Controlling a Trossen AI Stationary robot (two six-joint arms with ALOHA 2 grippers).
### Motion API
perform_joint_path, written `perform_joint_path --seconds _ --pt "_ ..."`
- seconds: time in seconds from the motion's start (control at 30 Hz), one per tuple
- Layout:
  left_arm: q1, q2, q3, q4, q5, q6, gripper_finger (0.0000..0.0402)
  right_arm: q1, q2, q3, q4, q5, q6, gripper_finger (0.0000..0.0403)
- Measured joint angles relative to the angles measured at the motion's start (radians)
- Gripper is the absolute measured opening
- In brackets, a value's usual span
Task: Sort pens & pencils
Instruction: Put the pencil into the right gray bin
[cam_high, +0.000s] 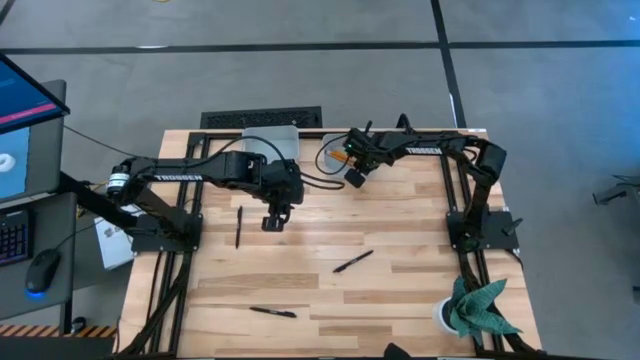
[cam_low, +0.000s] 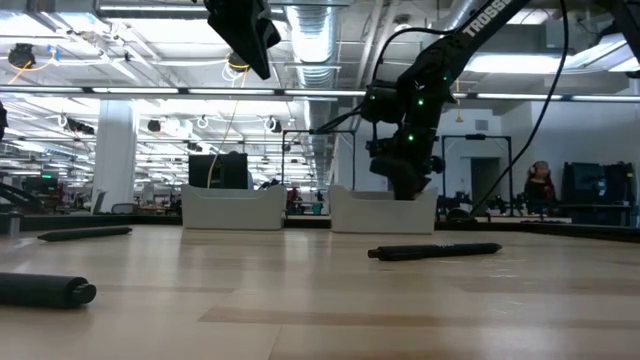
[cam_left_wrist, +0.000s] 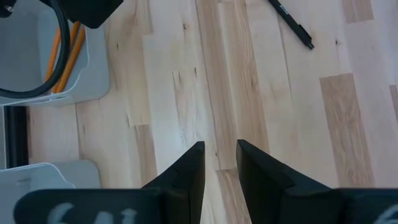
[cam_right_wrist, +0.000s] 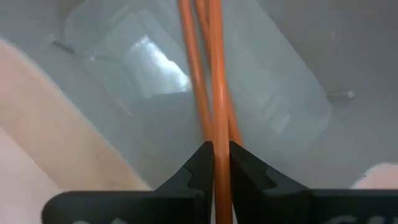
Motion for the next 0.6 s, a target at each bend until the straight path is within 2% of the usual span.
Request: perform_joint_path --seconds 0.2,0.6 --pt "0.0 0.0 0.0 0.01 0.0 0.003 0.0084 0.0 0.0 0.0 -0.014 0.077 -0.002 0.0063" --pt "0.0 0.0 0.0 0.035 0.0 0.004 0.0084 -0.005 0.0 0.0 -0.034 0.079 -0.002 0.0063"
